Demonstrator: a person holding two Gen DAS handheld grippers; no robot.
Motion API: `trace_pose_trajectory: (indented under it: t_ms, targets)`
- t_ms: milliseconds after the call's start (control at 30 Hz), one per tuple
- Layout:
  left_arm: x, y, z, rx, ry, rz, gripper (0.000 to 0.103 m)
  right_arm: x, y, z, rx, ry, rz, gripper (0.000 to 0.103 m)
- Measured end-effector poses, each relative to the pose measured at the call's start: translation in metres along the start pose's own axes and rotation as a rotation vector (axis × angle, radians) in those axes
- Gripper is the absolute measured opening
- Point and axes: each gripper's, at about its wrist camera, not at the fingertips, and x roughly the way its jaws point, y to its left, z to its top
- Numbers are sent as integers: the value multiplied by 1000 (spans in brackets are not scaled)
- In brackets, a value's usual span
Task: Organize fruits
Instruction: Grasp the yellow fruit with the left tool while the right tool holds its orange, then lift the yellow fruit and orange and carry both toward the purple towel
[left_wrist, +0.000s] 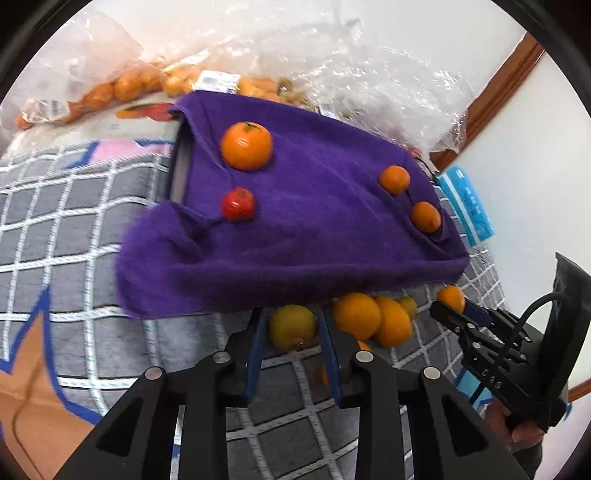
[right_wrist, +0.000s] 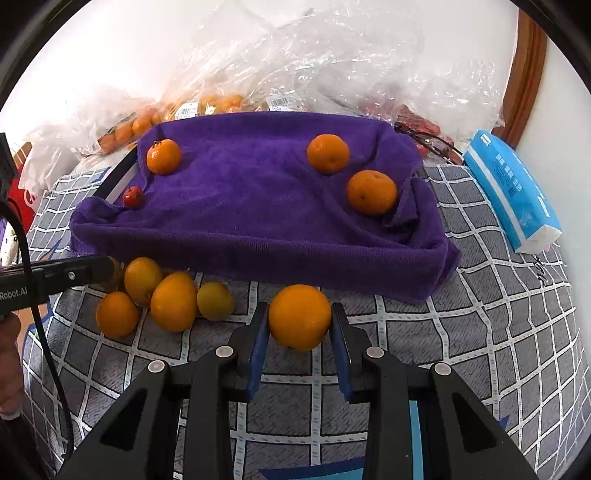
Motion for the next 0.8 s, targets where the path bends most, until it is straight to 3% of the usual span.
trace_pose_trajectory:
  t_ms: [67, 467, 800]
  targets:
    - [3, 0, 0, 12, 10, 48, 28, 2, 0, 0, 2, 5, -3, 32]
    - [10, -9, 1, 44, 7, 73, 27, -4, -8, -1, 14, -7, 2, 32]
    - [-19, -13, -9, 19, -23, 107, 27, -32, -12, -1, 46, -65, 13, 32]
